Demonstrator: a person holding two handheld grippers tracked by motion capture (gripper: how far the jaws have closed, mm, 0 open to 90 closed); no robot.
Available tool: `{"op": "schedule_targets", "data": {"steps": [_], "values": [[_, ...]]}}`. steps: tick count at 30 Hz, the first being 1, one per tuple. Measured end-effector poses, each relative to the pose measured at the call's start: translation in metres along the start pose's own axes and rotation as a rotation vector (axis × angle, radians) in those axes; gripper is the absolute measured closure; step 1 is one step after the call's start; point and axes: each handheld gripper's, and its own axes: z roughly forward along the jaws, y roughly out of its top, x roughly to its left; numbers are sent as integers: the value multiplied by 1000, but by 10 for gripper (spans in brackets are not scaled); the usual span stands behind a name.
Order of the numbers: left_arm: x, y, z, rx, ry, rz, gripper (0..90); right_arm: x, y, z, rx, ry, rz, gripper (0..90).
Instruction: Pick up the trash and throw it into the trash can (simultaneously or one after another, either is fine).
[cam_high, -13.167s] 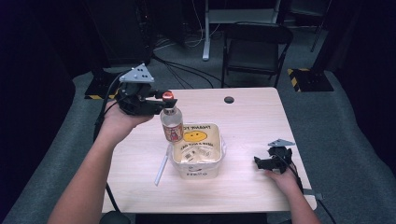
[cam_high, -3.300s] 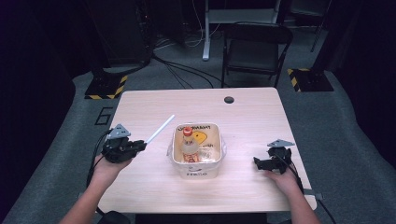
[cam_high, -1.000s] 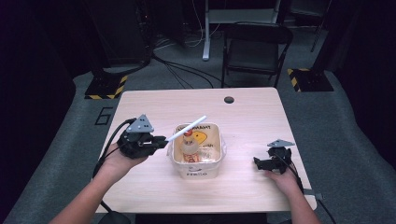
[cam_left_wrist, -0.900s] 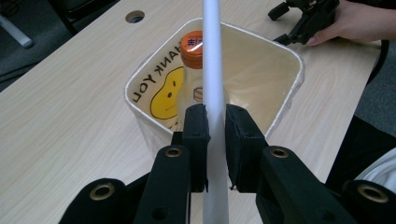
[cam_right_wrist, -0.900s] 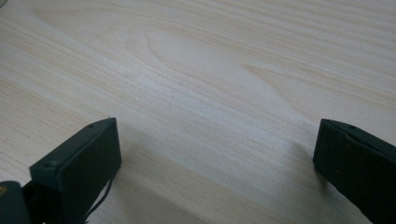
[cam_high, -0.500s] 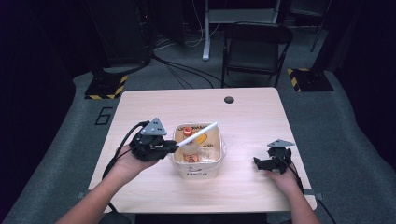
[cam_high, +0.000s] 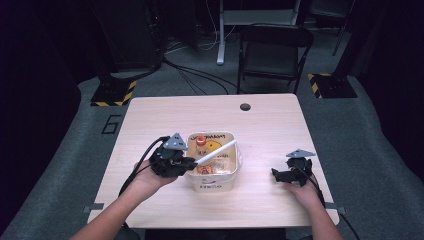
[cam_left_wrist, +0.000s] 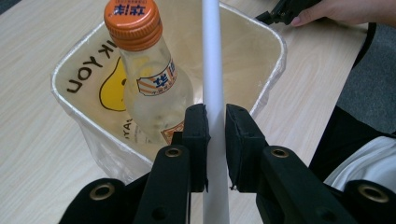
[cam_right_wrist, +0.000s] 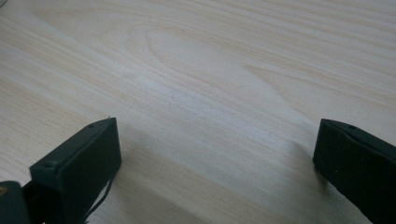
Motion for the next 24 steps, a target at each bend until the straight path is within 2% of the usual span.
{"op": "schedule_targets", "data": {"steps": [16,24], "values": [[2,-6,6,47,5,-33,788,0,0,0,-1,0,-2,1],[3,-2,12,42,6,-78,788,0,0,0,-1,0,-2,1]]}}
